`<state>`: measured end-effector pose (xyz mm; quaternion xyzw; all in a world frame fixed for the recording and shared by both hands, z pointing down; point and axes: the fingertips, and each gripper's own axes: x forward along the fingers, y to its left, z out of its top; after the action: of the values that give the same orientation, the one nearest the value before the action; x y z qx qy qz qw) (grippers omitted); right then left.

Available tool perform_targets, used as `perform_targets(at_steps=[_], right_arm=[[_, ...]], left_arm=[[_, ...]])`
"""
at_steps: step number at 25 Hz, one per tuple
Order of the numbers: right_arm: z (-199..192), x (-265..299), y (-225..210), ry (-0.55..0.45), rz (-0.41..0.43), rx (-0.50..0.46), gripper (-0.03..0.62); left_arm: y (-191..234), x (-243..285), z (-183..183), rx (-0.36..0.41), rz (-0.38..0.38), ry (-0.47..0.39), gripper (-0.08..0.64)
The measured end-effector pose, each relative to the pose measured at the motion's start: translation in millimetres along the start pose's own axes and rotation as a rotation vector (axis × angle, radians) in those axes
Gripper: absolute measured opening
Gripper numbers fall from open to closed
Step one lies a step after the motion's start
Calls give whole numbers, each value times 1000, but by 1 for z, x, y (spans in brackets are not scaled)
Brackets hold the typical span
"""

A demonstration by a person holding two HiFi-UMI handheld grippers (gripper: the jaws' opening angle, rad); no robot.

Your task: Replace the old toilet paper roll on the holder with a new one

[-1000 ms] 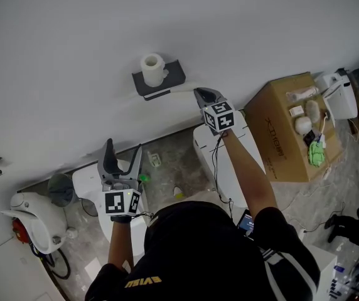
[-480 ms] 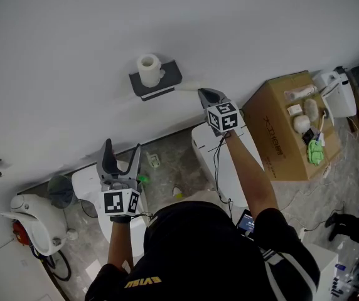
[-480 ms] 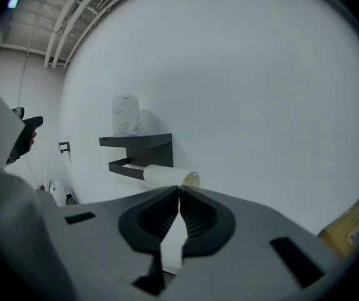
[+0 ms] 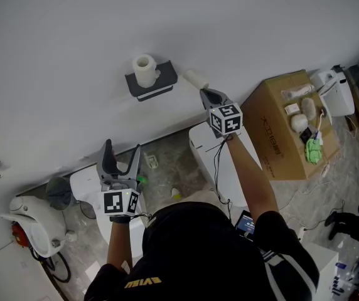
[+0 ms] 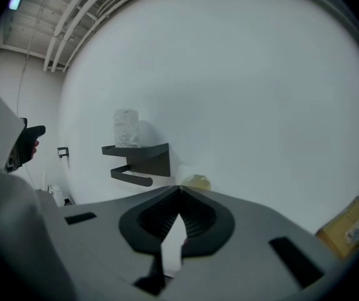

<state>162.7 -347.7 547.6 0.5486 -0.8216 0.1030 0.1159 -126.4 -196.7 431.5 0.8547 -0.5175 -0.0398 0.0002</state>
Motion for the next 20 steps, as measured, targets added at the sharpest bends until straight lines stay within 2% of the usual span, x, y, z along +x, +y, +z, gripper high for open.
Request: perform_targets(at_steps=[11, 14, 20], right_arm=[[14, -17, 3, -38, 1, -15, -6], [19, -23, 4, -52, -3, -11, -6], [29, -39, 12, -76, 2, -14, -6]], left_arm=[[-8, 9, -2, -2, -26, 1, 370], [0, 22, 2, -19, -38, -7, 370], [15, 59, 9, -44, -12, -40, 370]])
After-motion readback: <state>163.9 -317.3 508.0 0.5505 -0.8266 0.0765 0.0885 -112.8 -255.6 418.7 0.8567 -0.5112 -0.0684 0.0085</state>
